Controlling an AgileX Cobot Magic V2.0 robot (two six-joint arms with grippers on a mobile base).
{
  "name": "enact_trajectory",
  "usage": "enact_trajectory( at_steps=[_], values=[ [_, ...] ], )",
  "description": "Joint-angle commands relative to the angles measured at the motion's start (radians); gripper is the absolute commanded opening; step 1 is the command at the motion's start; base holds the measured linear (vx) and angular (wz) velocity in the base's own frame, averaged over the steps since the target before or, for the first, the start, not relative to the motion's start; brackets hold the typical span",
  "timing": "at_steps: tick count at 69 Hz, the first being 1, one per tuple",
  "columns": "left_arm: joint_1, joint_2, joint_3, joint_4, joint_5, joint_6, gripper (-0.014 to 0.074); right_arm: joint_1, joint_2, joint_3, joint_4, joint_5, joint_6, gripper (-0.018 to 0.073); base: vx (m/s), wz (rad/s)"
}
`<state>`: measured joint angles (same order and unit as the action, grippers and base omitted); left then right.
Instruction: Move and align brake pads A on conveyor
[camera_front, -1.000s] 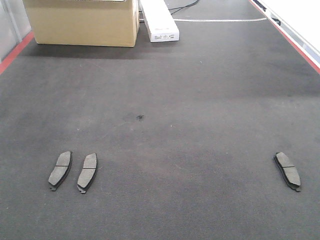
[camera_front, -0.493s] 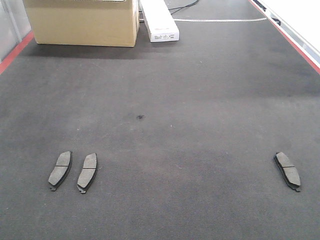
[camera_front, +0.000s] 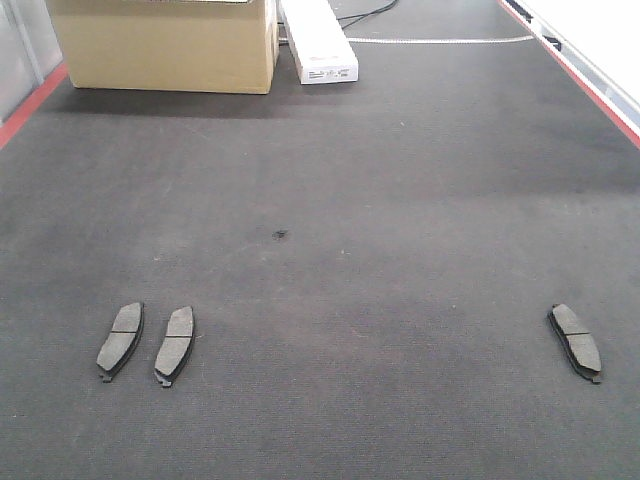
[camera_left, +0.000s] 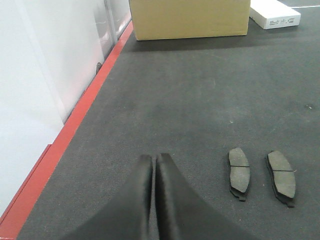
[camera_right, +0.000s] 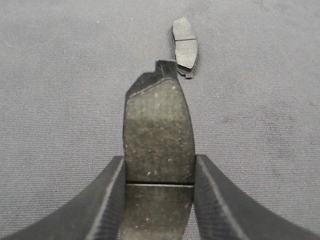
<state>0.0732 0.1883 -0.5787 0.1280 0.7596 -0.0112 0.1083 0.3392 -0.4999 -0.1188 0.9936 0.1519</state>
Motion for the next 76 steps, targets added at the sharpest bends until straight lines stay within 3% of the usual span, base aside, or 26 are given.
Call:
enact_trajectory(
  at_steps=[1,41,76],
  values=[
    [0.003,0.014,-0.025,0.001,-0.063,-0.004,-0.0007,-0.007,0.006,-0.028,-0.012,-0.075,-0.001,-0.0004,0.0,0.0],
    [0.003,0.014,-0.025,0.001,-0.064,-0.004,-0.0006,-0.007,0.019,-0.029,-0.012,-0.093,-0.002,-0.0004,0.0,0.0],
    [0.003,0.014,-0.025,0.001,-0.064,-0.004,-0.0006,-0.007,0.595,-0.275,0.04,-0.161,-0.167,-0.0004,0.0,0.0]
  ],
)
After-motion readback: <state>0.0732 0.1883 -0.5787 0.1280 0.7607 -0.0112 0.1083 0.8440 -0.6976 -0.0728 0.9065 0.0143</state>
